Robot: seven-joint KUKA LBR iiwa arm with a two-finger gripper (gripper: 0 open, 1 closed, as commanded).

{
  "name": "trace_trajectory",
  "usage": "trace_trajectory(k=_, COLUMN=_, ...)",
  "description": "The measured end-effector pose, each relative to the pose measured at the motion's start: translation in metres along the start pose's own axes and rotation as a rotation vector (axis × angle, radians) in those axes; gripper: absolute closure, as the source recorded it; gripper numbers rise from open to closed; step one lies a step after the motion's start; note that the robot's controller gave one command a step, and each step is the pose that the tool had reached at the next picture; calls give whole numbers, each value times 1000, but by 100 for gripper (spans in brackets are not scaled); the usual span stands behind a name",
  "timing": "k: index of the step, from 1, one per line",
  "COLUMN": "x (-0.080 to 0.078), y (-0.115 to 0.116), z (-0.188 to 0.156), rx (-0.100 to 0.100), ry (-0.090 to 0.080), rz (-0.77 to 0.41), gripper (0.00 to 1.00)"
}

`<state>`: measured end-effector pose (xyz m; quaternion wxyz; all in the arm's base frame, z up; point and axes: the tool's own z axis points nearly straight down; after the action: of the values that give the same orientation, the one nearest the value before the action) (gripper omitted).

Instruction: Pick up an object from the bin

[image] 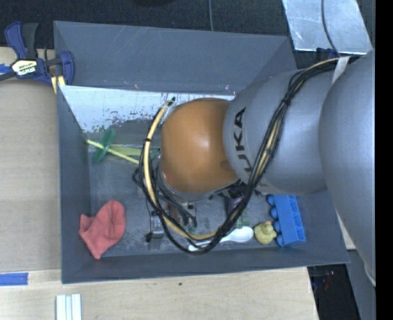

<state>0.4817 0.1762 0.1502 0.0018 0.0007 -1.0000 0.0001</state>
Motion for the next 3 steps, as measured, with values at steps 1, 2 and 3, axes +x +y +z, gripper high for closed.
trace_trajectory(k=1, x=-2, y=0, z=-2, rx=-1, ry=-5, rz=2, gripper=0)
trace_trajectory(k=2, x=-30, y=28, z=51, rx=-3, ry=-12, rz=-80, gripper=0)
trace_trajectory(k=3, x=-29, y=41, z=54, rx=0, ry=-5, rz=-67, gripper=0)
